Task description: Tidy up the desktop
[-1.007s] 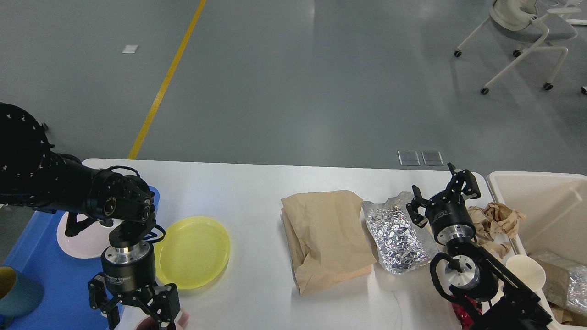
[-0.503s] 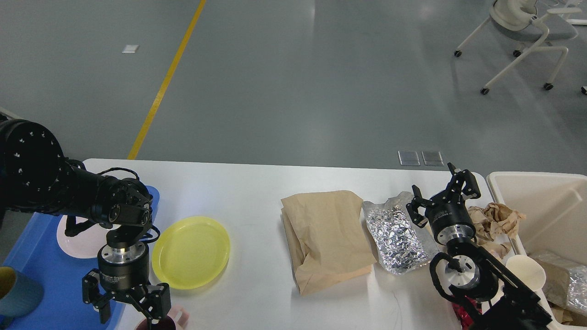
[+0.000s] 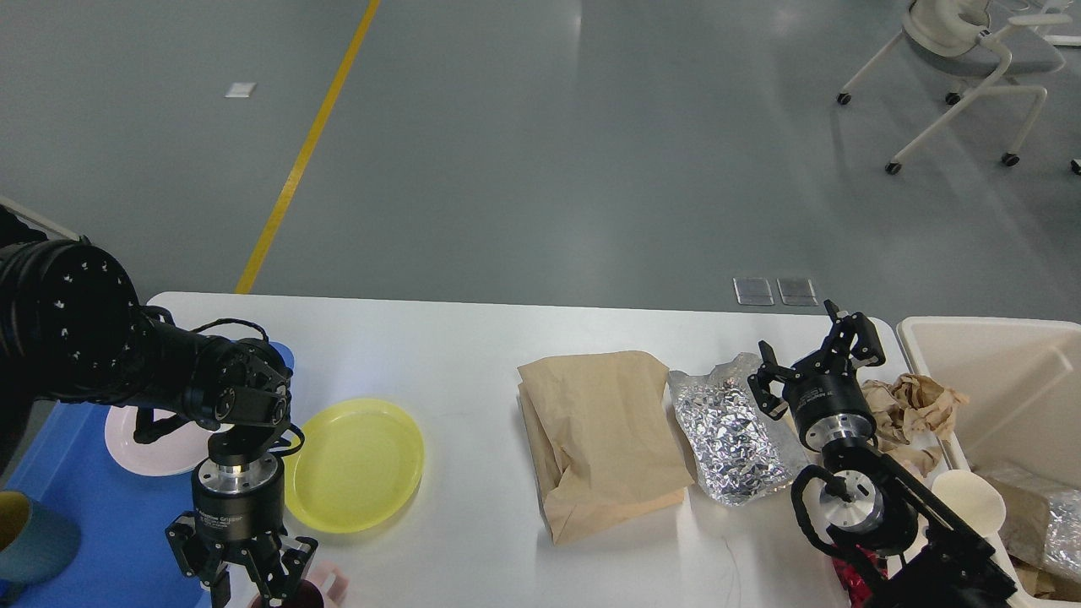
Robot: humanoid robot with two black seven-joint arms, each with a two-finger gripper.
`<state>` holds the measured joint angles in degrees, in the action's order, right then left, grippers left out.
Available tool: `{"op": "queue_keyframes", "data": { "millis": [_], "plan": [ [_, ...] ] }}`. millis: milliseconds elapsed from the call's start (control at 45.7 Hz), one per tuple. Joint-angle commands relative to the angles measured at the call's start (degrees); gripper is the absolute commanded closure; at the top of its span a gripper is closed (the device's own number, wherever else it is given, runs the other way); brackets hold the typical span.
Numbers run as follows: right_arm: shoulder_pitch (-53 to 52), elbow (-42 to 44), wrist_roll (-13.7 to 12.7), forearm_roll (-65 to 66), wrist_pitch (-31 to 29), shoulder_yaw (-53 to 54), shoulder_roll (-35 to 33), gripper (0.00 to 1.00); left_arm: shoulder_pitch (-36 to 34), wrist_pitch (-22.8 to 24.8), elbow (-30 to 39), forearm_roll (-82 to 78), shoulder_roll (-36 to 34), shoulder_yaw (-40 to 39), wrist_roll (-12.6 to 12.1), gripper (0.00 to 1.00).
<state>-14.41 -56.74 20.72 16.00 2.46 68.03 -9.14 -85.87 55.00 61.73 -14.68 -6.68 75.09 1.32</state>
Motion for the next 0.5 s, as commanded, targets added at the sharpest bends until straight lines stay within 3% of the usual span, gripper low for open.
{"op": "queue_keyframes", "data": {
  "millis": [0,285,482],
  "plan": [
    [0.0,0.05,0.02,0.0,0.0,0.0,0.0,0.0,0.09,0.0,-0.03,0.0,0.0,-0.03,-0.09,0.71],
    [0.0,-0.04,0.02,0.0,0.0,0.0,0.0,0.0,1.41,0.0,-1.53,0.09,0.87,-0.21,-0.09,0.74],
    [0.0,0.05,-0.07,0.0,0.0,0.0,0.0,0.0,1.23,0.0,-1.53,0.09,1.23,-0.38,0.17,0.94]
  ]
}}
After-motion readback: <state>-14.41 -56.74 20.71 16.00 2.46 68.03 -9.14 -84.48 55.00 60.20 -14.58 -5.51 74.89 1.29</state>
